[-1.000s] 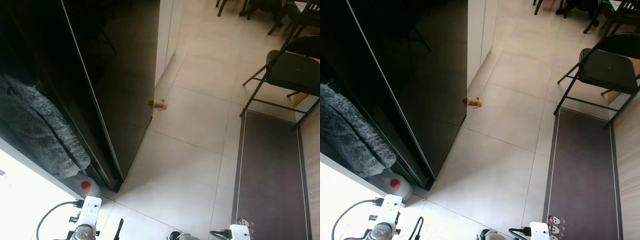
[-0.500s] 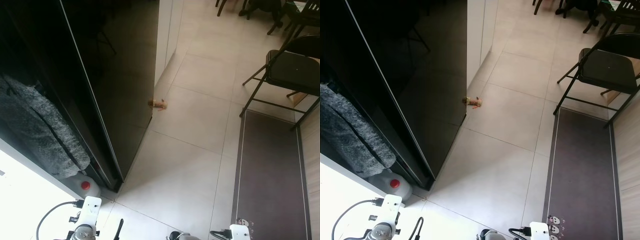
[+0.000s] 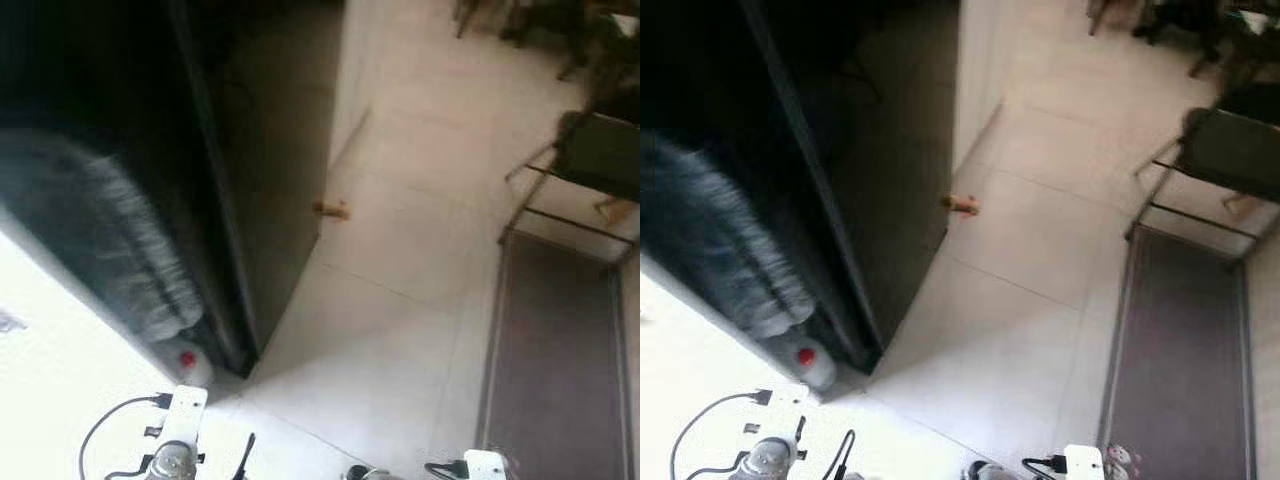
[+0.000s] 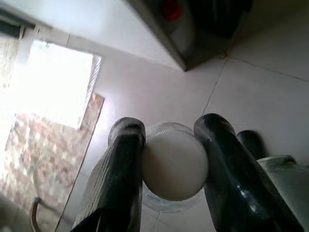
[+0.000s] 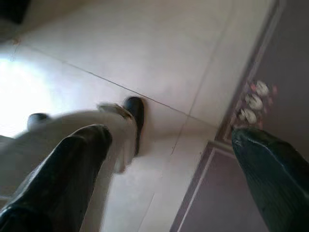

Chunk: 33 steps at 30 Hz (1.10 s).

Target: Restocking fridge

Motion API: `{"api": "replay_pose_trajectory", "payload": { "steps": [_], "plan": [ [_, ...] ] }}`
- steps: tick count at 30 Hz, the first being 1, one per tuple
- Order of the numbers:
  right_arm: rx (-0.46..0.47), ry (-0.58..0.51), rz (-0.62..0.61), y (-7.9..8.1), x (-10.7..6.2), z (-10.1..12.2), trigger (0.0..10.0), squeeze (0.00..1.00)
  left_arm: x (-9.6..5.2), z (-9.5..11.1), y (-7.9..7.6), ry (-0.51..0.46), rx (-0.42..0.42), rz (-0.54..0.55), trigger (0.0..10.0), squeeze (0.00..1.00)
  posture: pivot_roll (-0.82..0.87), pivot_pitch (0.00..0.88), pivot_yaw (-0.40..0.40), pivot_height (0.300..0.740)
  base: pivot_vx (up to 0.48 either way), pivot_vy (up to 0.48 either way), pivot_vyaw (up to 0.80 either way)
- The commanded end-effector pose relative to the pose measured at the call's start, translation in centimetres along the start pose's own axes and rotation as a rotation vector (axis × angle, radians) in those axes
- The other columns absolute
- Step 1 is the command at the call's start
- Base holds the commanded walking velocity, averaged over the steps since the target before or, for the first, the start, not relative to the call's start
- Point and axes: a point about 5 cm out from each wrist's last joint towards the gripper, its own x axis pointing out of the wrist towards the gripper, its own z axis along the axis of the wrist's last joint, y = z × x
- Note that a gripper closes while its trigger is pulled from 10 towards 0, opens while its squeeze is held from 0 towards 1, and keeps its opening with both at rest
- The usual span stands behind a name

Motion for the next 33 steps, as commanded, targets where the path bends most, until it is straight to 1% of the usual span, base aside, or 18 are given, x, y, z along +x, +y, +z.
{"api": "replay_pose_trajectory", "payload": {
  "steps": [1, 11, 33],
  "plan": [
    [0.006, 0.037, 0.008, 0.33, -0.20, -1.06, 10.0, 0.00, -0.29, -1.28, -0.03, 0.050, -0.002, -0.003, 10.0, 0.00, -0.08, 0.182, -0.041, 0.740, 0.000, 0.322, 0.51],
    [0.005, 0.037, 0.008, 0.33, -0.20, -1.06, 10.0, 0.00, -0.28, -1.28, -0.03, 0.050, -0.003, -0.003, 10.0, 0.00, -0.08, 0.182, -0.041, 0.740, 0.000, 0.322, 0.51],
    [0.021, 0.029, -0.019, 0.22, -0.23, -1.10, 10.0, 0.00, -0.28, -1.27, -0.02, 0.050, 0.001, -0.005, 10.0, 0.00, -0.08, 0.181, -0.040, 0.740, 0.000, 0.335, 0.00]
  ]
}}
